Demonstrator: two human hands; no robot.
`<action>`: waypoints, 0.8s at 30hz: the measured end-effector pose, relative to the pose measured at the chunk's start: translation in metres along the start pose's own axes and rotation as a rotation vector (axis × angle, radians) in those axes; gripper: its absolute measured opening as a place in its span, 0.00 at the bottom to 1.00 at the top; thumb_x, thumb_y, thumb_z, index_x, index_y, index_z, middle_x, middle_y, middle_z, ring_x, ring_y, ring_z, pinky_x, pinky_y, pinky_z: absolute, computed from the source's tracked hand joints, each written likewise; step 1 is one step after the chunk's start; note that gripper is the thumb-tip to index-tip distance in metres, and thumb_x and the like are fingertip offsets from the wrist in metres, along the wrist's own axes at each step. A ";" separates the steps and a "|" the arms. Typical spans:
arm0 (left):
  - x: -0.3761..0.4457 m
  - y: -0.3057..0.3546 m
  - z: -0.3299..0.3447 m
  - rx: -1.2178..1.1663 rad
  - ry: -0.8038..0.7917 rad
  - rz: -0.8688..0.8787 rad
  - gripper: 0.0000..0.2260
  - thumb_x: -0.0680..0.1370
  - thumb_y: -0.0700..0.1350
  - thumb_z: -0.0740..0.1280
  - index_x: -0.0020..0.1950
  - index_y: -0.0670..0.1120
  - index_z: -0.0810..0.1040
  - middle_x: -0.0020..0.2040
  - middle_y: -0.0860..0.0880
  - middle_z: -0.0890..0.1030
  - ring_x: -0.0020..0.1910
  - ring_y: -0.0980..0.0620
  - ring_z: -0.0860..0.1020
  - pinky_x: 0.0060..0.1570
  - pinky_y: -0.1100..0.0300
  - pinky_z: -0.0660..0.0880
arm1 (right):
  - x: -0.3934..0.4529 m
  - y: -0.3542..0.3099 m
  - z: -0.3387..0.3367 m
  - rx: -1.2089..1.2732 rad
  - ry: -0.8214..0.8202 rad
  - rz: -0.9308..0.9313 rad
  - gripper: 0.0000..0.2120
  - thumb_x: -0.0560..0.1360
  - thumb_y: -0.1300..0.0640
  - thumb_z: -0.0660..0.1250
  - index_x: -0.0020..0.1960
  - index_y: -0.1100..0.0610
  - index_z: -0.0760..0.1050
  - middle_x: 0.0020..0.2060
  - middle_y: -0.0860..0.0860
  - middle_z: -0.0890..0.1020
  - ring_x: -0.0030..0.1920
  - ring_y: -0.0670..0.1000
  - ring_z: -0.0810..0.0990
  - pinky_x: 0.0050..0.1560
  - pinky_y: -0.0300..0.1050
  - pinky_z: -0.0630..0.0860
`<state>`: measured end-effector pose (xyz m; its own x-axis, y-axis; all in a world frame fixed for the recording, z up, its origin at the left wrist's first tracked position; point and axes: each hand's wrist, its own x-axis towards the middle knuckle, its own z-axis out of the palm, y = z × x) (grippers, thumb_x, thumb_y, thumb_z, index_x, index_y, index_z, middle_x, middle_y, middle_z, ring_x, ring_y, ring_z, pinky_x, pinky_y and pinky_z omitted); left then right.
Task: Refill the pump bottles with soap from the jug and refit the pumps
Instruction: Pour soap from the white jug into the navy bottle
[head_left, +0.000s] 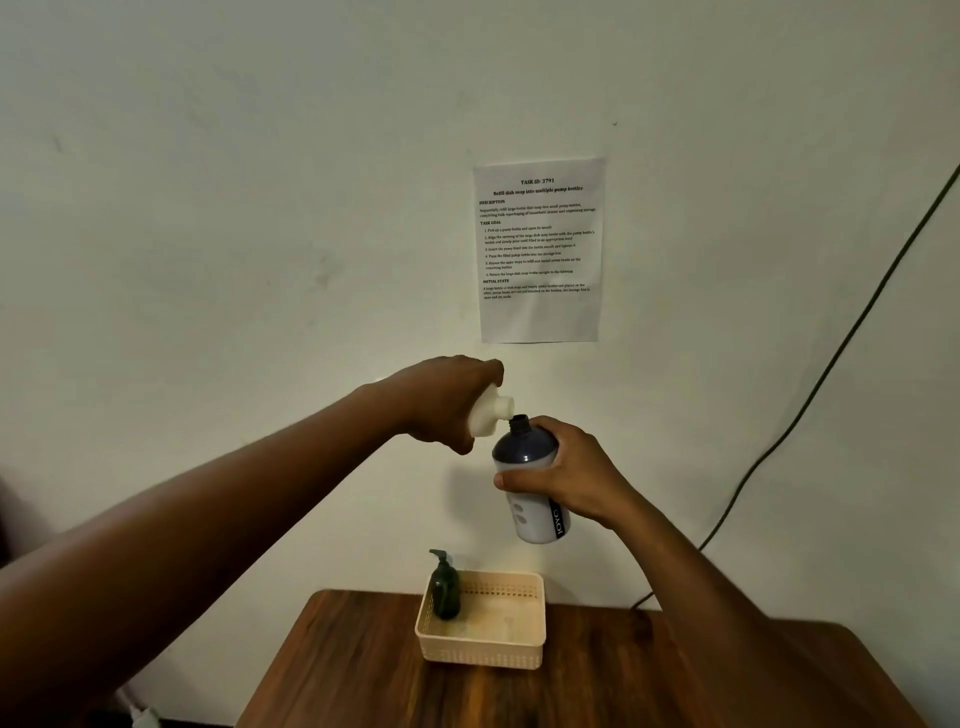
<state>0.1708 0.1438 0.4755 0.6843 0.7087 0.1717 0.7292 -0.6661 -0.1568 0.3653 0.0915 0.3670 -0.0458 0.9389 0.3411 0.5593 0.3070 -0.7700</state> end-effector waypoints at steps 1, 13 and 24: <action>0.000 0.000 0.000 0.006 0.001 0.002 0.29 0.67 0.46 0.77 0.65 0.48 0.69 0.50 0.52 0.75 0.48 0.46 0.75 0.43 0.54 0.75 | 0.000 0.000 0.000 0.003 -0.001 -0.001 0.28 0.64 0.43 0.81 0.59 0.45 0.75 0.51 0.43 0.80 0.51 0.48 0.80 0.52 0.47 0.82; -0.002 0.000 -0.005 0.083 0.011 0.017 0.28 0.68 0.45 0.77 0.64 0.48 0.69 0.50 0.51 0.76 0.48 0.46 0.76 0.42 0.53 0.74 | 0.001 -0.004 0.001 0.002 -0.005 0.002 0.27 0.64 0.43 0.81 0.59 0.45 0.74 0.51 0.43 0.80 0.50 0.47 0.80 0.49 0.42 0.80; -0.002 0.001 -0.012 0.197 0.018 0.044 0.30 0.69 0.47 0.78 0.67 0.46 0.68 0.56 0.47 0.79 0.52 0.45 0.77 0.46 0.50 0.78 | 0.003 -0.004 0.002 0.009 0.013 -0.013 0.27 0.64 0.42 0.82 0.58 0.46 0.75 0.50 0.44 0.81 0.50 0.47 0.81 0.51 0.45 0.82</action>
<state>0.1698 0.1390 0.4866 0.7168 0.6744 0.1773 0.6862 -0.6369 -0.3516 0.3614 0.0938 0.3701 -0.0424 0.9327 0.3581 0.5509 0.3209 -0.7704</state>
